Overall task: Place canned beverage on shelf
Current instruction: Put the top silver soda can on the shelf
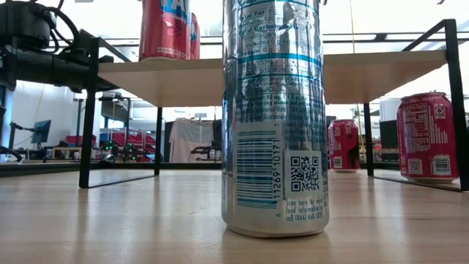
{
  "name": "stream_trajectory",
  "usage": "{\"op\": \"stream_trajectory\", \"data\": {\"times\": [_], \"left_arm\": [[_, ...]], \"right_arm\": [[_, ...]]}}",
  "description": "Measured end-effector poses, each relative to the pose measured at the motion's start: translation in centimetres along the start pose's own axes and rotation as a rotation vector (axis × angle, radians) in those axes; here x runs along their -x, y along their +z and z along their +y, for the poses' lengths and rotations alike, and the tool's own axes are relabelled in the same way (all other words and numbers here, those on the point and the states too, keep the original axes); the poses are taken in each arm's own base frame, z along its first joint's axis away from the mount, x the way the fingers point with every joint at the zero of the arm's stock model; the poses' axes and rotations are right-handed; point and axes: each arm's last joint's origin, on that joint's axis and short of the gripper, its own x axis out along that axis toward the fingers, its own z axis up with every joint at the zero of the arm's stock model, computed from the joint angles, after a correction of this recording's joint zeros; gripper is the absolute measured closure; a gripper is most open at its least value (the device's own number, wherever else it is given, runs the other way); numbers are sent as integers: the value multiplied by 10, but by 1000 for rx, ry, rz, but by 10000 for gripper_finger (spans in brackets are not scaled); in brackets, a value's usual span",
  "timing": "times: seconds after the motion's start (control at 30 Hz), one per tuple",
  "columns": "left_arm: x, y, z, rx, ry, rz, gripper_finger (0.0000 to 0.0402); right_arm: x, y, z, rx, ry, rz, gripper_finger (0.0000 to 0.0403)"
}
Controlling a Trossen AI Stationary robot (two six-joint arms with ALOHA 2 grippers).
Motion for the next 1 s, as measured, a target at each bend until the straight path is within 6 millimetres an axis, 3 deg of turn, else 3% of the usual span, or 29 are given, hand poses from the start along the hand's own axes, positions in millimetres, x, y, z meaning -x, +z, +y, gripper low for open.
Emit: {"op": "stream_trajectory", "data": {"times": [0.13, 0.37, 0.8, 1.0], "left_arm": [[0, 0, 0, 0, 0, 0, 207], [0, 0, 0, 0, 0, 0, 207], [0, 0, 0, 0, 0, 0, 207], [0, 0, 0, 0, 0, 0, 207]], "right_arm": [[-13, -24, 14, -38, -20, -96, 78], [-37, -49, 47, -72, -3, -315, 78], [-49, -61, 102, -56, 5, -366, 78], [-61, -60, 120, -138, 4, -397, 78]]}}
